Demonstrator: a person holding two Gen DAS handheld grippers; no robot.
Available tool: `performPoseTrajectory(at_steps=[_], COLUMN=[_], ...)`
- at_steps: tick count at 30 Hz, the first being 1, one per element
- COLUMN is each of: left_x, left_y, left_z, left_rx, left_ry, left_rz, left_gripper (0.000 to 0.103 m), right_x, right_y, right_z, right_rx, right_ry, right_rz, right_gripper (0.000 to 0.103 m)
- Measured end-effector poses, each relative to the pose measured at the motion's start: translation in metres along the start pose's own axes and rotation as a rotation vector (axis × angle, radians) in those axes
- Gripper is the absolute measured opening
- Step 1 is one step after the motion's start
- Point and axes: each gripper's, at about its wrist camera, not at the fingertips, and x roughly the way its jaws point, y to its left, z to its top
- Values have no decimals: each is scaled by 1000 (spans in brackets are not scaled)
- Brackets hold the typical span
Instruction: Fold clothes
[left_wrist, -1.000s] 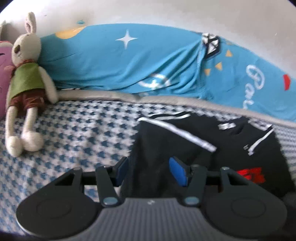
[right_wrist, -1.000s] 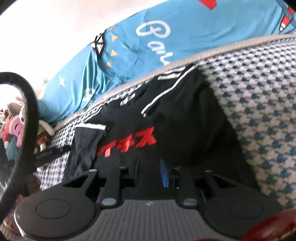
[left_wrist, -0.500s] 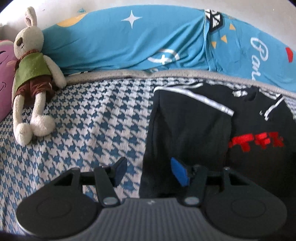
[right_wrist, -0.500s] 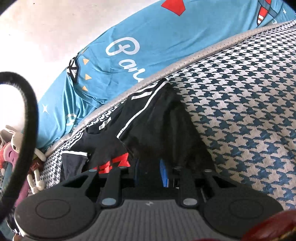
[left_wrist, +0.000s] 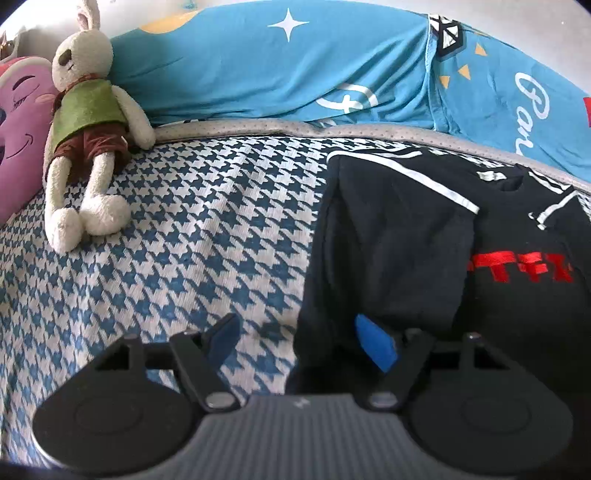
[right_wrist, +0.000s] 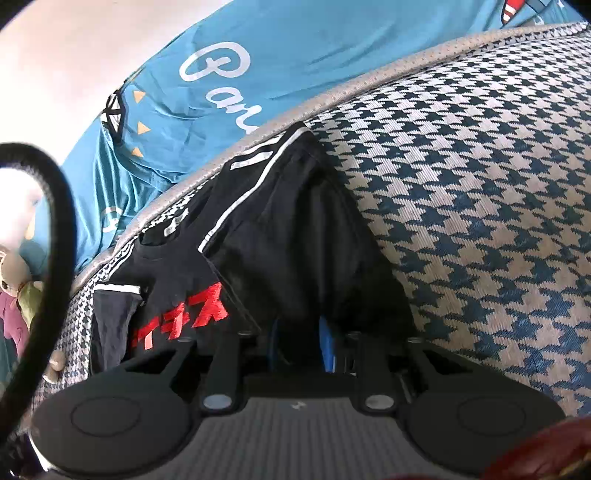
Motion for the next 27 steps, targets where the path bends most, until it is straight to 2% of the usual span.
performPoseTrajectory(at_steps=[5, 14, 21, 27], left_x=[-14, -36, -58, -75], left_y=[-4, -13, 3, 9], left_z=[-5, -27, -52, -78], left_rx=[-28, -3, -27, -37], left_ry=[-6, -13, -23, -19], left_rz=[-17, -29, -13, -18], left_gripper=[72, 74, 74, 74], right_x=[-5, -6, -11, -20], right_y=[6, 17, 19, 11], right_z=[-2, -13, -25, -30], right_rx=[-20, -95, -163, -154], right_ry=[-4, 35, 60, 56], right_rz=[45, 95, 97, 80], right_gripper=[25, 25, 25, 25])
